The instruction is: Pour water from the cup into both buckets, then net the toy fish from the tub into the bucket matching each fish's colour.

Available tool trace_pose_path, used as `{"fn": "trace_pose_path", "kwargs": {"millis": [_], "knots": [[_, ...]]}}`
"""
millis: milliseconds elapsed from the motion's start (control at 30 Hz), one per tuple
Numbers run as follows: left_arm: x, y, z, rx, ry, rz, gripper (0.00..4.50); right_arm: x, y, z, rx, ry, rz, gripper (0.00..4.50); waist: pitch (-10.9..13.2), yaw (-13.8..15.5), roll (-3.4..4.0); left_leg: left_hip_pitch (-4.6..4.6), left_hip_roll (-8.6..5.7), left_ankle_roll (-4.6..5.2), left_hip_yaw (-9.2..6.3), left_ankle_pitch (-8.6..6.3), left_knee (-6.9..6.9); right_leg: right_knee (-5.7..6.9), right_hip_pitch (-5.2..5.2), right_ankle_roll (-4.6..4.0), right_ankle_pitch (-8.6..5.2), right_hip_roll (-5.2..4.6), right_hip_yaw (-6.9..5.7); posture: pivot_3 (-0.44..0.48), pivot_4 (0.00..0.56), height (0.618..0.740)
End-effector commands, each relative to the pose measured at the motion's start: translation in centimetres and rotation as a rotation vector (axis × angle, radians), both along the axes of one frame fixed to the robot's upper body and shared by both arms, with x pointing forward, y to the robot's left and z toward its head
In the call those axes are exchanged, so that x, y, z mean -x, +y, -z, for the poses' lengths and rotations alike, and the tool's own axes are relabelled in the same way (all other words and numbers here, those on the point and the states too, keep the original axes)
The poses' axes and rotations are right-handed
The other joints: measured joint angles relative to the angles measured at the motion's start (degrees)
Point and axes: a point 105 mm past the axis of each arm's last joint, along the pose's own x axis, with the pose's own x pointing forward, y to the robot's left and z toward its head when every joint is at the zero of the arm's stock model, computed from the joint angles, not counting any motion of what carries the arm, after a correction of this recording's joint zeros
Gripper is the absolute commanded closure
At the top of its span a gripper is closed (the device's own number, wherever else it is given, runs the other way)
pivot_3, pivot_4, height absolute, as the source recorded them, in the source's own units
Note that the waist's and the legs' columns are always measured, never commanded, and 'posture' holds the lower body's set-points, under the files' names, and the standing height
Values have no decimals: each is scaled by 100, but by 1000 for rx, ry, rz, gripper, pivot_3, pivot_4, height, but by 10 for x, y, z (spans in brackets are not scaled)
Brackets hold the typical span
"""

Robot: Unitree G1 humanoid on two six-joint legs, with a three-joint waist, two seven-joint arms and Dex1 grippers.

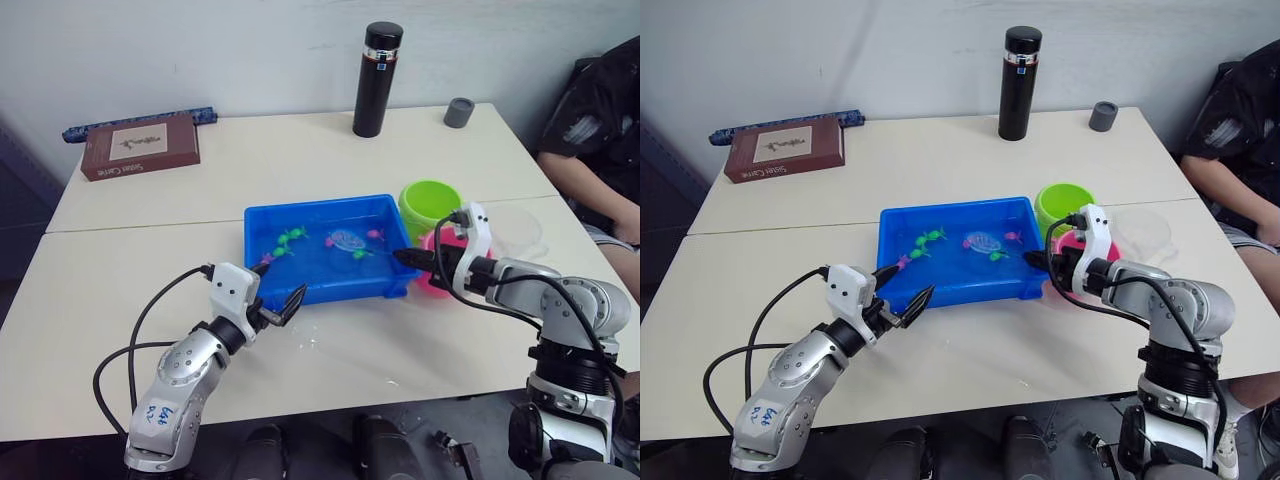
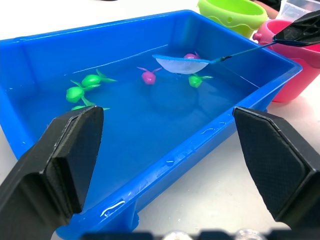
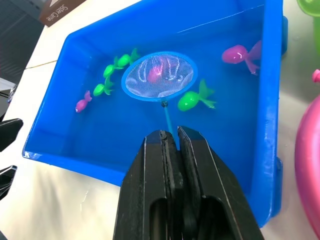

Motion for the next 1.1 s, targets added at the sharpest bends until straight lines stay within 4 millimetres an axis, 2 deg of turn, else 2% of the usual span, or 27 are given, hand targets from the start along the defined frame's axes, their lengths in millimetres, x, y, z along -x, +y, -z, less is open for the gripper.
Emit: {"fn": "trace_pose_path", "kwargs": {"millis": [33,633,1100], "knots": [[2,-3,-8,5,-35,9,55,-5,-3,-10,1,-49,15,4500,0,0,0,-1,0,0,0,0,0,-1,0,0,0,-1,0,0,150,740],[2,-3,-11,1,-43,23,55,-7,-24,17,-16,24,112,4500,0,1,0,-3,0,0,0,0,0,-1,-2,1,0,-1,0,0,150,740],[5,-11,-18,-8,-62,97,55,-9,-30,22,-8,27,138,4500,0,5,0,-2,-1,1,0,1,2,-1,0,1,1,-1,-1,0,150,740]]}}
